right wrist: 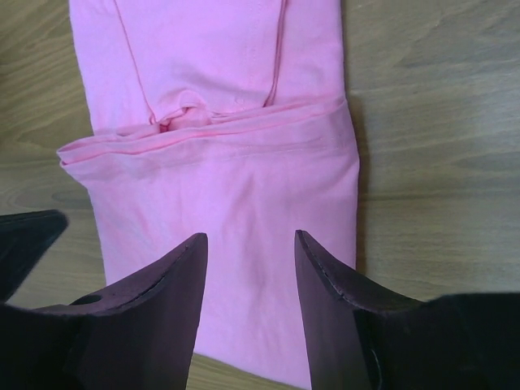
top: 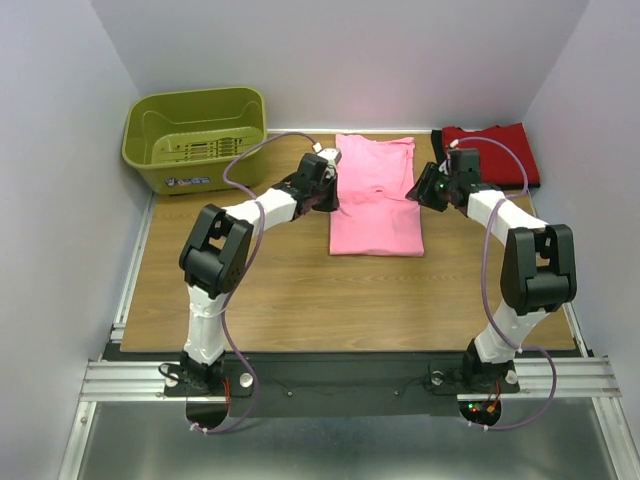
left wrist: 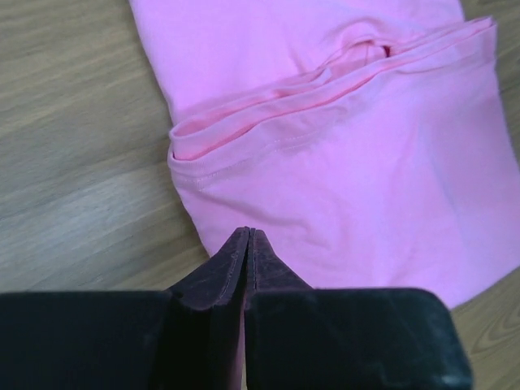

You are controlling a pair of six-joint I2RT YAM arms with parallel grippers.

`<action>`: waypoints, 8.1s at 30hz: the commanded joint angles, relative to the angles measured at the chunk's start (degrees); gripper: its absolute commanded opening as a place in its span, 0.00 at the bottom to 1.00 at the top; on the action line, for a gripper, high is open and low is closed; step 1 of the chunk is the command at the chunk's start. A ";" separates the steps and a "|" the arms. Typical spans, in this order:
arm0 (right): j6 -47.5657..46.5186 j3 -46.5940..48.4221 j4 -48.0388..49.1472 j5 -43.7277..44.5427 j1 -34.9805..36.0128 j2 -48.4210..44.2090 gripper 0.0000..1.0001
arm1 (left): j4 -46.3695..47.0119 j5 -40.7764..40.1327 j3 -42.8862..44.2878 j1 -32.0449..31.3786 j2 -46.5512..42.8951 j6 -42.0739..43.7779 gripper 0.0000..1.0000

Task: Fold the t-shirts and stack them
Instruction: Fold the tshirt

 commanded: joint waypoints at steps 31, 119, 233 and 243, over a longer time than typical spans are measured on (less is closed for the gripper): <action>7.49 -10.79 20.69 -29.46 3.48 -1.29 0.46 | 6.03 6.40 -8.49 -1.89 -11.69 -11.25 0.34; 1.52 6.87 19.64 -35.88 -1.96 22.96 0.05 | 1.81 11.33 -1.55 6.45 5.97 -9.41 0.10; 4.94 -16.15 -20.70 22.22 19.04 2.05 0.26 | -24.91 -11.70 -18.34 -10.77 -11.68 -8.71 0.00; 3.63 -17.46 -23.51 22.13 19.66 -6.28 0.01 | -27.89 -11.35 -19.74 -10.77 -15.98 -8.53 0.00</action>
